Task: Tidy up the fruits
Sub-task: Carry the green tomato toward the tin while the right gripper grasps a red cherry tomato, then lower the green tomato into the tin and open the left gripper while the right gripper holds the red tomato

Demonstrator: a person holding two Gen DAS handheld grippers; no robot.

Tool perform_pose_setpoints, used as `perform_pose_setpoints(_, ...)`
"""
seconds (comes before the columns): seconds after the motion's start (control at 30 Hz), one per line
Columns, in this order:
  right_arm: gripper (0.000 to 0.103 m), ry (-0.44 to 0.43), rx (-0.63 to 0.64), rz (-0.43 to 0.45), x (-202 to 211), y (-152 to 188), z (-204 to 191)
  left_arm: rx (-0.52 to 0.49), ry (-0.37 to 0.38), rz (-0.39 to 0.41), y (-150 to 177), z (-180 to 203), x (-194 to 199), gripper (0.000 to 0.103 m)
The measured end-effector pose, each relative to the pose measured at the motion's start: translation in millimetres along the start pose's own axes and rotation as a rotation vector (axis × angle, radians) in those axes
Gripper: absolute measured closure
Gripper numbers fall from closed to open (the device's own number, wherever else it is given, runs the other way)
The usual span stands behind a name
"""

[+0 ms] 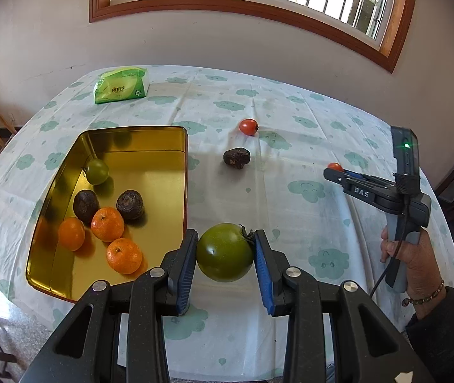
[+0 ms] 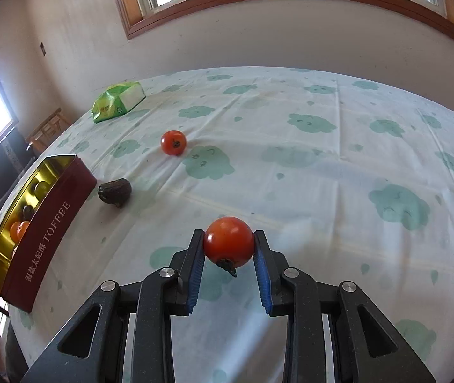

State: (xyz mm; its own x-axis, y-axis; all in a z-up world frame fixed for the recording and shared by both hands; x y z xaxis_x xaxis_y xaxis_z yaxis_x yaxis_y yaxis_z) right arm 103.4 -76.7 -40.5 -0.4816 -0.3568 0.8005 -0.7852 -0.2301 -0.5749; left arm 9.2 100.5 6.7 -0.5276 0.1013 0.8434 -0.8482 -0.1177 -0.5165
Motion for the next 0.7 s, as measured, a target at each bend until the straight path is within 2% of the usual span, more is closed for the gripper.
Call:
perform_pose_setpoints(0.2, 0.072, 0.131, -0.106, 0.031, 34, 38, 46, 0.027, -0.037, 0.02, 9, -21, 11, 0.072)
perform_pose_setpoints(0.33, 0.072, 0.143, -0.165, 0.046, 42, 45, 62, 0.054, -0.063, 0.03, 14, -39, 18, 0.072)
perform_pose_setpoints(0.53, 0.072, 0.115, -0.225, 0.016, 37, 49, 73, 0.069, -0.122, 0.05, 23, -69, 23, 0.072)
perform_pose_setpoints(0.7, 0.072, 0.126, -0.217, 0.012, 34, 48, 75, 0.113, -0.152, 0.043, 24, -97, 18, 0.072)
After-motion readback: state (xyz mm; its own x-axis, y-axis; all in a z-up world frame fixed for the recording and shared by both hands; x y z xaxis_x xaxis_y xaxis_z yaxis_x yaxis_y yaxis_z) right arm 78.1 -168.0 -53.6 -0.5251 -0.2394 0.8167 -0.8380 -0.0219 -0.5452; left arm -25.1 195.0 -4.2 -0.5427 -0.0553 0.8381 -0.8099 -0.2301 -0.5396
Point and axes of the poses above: each gripper's, at about its wrist camera, not at the fingertips, and x roughly against the way its jaws point, z to its right, y to its underside, the point moved 3 cm from there along -x, roughly the way its jaws point, and after that the axes turned 8 degrees about -z, right-handed, at the moved point
